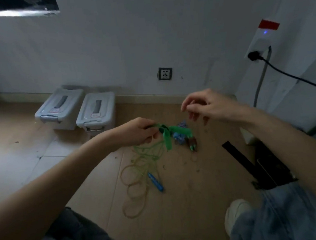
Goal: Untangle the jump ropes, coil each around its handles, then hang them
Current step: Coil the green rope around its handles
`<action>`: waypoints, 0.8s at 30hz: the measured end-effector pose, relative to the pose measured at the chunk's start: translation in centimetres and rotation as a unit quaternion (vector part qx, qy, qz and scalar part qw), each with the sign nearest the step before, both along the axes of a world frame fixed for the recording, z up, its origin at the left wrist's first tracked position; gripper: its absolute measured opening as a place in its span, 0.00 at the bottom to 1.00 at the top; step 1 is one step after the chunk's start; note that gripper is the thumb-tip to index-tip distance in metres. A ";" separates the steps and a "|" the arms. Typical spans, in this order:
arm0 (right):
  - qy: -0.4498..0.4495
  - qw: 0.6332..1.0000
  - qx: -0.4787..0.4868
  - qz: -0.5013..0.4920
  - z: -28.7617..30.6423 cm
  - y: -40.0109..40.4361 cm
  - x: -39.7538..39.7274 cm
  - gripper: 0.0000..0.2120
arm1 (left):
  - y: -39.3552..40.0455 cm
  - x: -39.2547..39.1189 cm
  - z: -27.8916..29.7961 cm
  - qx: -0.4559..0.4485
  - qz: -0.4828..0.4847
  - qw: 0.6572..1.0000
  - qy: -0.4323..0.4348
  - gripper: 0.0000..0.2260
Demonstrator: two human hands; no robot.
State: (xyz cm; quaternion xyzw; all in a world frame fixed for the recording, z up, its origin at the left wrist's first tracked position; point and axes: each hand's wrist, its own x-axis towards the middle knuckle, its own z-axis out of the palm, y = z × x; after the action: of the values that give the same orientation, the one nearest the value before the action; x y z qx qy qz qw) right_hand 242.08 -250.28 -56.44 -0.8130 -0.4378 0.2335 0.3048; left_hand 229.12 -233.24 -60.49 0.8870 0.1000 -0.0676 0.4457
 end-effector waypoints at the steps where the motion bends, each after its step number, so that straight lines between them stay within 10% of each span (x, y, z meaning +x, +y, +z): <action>1: 0.040 0.999 -0.012 0.026 0.2 0.0 -0.2 0.10 | -0.1 -0.2 -0.1 0.018 -0.016 1.000 0.003 0.14; 6: 0.156 0.983 -0.039 0.088 -2.0 1.5 -3.3 0.15 | -1.2 0.0 0.9 0.022 -0.060 0.998 -0.027 0.09; 13: 0.125 0.971 0.118 -0.169 -1.0 -0.2 0.5 0.03 | 0.7 -1.7 -2.5 0.115 -0.044 0.988 0.089 0.13; 17: 0.017 0.980 -0.201 -0.004 -2.8 -0.6 -0.9 0.31 | -0.3 -1.4 -1.8 0.110 -0.061 0.989 0.075 0.15; 19: 0.058 0.982 -0.175 0.044 -3.3 0.0 -2.1 0.41 | -1.5 -0.9 -0.6 0.081 -0.098 0.991 0.043 0.15; 24: 0.164 0.978 -0.078 0.101 -2.0 0.6 -3.4 0.03 | -1.8 -0.9 0.3 0.061 -0.099 0.993 -0.009 0.13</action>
State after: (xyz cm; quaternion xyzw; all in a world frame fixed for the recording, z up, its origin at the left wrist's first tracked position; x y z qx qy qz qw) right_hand 238.68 -249.69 -58.42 -0.7365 -0.4419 0.4267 0.2832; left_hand 228.26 -235.08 -60.18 0.9188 0.0120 -0.0970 0.3824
